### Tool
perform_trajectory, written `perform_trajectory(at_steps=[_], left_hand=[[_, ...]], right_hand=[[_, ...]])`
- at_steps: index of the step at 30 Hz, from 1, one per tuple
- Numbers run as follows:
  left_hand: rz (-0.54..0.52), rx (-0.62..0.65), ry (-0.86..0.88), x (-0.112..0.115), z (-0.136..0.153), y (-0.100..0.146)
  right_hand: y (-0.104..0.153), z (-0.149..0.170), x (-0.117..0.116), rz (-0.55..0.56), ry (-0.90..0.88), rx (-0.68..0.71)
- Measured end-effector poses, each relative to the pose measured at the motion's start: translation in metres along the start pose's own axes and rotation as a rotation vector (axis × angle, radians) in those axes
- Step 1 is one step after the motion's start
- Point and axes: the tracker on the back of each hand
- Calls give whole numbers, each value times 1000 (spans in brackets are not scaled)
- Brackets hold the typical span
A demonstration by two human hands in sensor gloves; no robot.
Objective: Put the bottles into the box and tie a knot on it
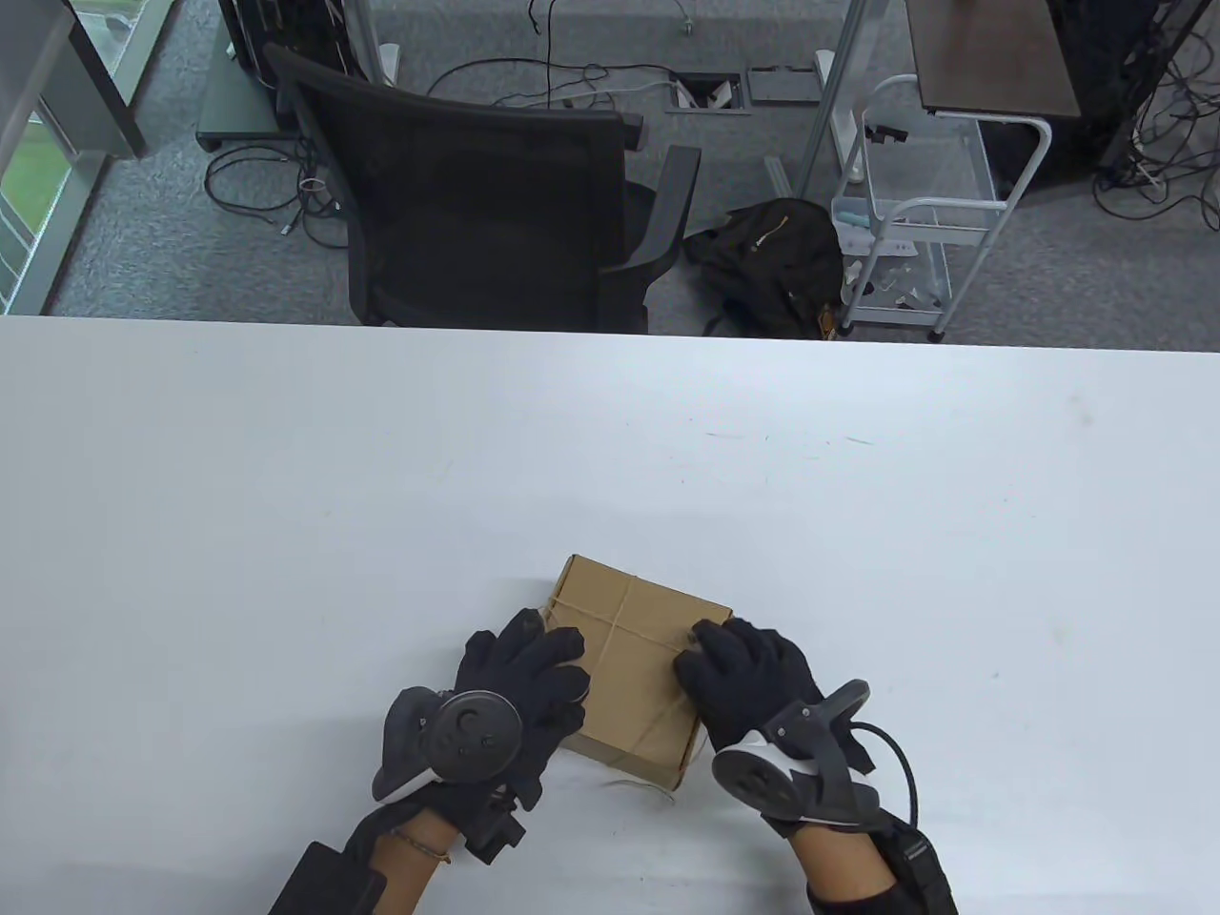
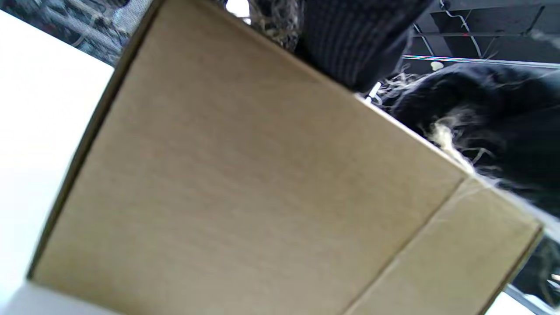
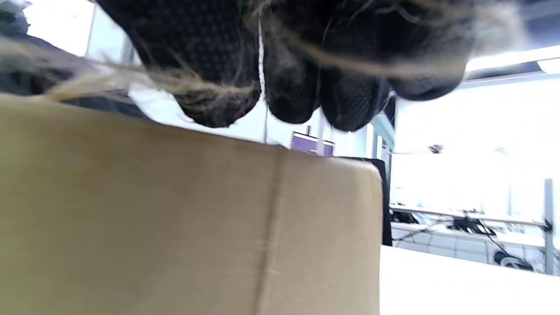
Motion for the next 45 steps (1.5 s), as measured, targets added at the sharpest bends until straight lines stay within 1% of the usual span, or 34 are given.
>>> perform_trajectory(at_steps=[2, 4, 5, 6, 7, 8, 9, 10, 12, 14, 17, 18, 20, 21, 23, 24, 25, 27, 28, 29, 30, 31, 32, 33, 34, 36, 37, 38, 40, 41, 42, 43, 44, 45], left_hand=[[14, 55, 50, 1, 9, -2], [9, 75, 104, 2, 16, -3], [15, 78, 121, 3, 18, -3], [8, 76, 111, 3, 17, -3], [0, 75, 92, 2, 15, -3], [-14, 60, 50, 1, 12, -2], [-32, 55, 19, 0, 11, -1], [-54, 67, -6, -2, 8, 0], [-77, 43, -38, -6, 5, 2], [-88, 26, -78, -8, 3, 4], [-124, -18, -173, -14, -2, 7], [-146, -53, -215, -16, -5, 8], [-141, -76, -317, -19, -12, 9], [-141, -120, -382, -22, -17, 10], [-147, -109, -359, -24, -20, 12], [-142, -123, -273, -24, -20, 12], [-128, -135, -210, -23, -19, 13], [-107, -182, -116, -21, -15, 15], [-123, -178, -127, -20, -12, 15], [-108, -175, -147, -20, -10, 15], [-78, -191, -167, -17, -6, 15], [-93, -196, -144, -18, -1, 16], [-104, -187, -92, -18, 2, 15], [-92, -195, -39, -18, 8, 14], [-92, -204, -25, -18, 10, 14], [-89, -192, 5, -18, 14, 13], [-83, -199, 6, -18, 15, 13], [-81, -197, 3, -18, 15, 13], [-84, -194, 2, -17, 14, 13], [-90, -193, 1, -17, 14, 13], [-92, -193, -4, -16, 14, 13], [-88, -194, -13, -16, 14, 13], [-89, -194, -17, -16, 14, 13], [-95, -195, -22, -16, 14, 13]], right_hand=[[4, 18, -7, 14, -90, -87], [8, 29, -15, 54, -225, -117], [10, 36, -20, 69, -327, -141], [10, 40, -25, 75, -442, -155], [11, 41, -26, 87, -484, -196], [12, 41, -23, 114, -468, -210], [11, 40, -21, 104, -416, -198], [11, 38, -17, 58, -304, -184], [11, 35, -12, 23, -230, -185], [13, 32, -11, 23, -258, -189], [14, 26, -6, -16, -261, -205], [13, 23, -5, -35, -242, -210], [12, 14, 0, -80, -196, -207], [10, 8, 2, -109, -172, -224], [7, 2, 4, -148, -149, -259], [7, 0, 4, -183, -142, -302], [7, 0, 3, -175, -145, -309], [10, 5, 1, -160, -261, -370], [14, 12, -2, -177, -419, -398], [17, 17, -6, -193, -540, -420], [21, 22, -10, -202, -618, -429], [26, 30, -13, -175, -660, -451], [29, 35, -13, -153, -632, -481], [34, 47, -10, -138, -554, -497], [36, 51, -9, -129, -532, -508], [45, 67, -6, -38, -482, -580], [54, 80, -7, 48, -522, -634], [58, 86, -9, 89, -557, -666], [75, 100, -18, 236, -817, -804], [81, 104, -21, 314, -896, -861], [89, 109, -27, 435, -1014, -931], [95, 112, -28, 489, -1074, -964], [97, 113, -27, 512, -1045, -985], [99, 115, -21, 510, -871, -976]])
Point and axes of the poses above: the tracker on the back of each hand, its own z axis roughly to the little-finger side, its own y axis roughly from the fingertips to the wrist, x = y × z, and after that the axes turned 15 degrees about x, right-handed
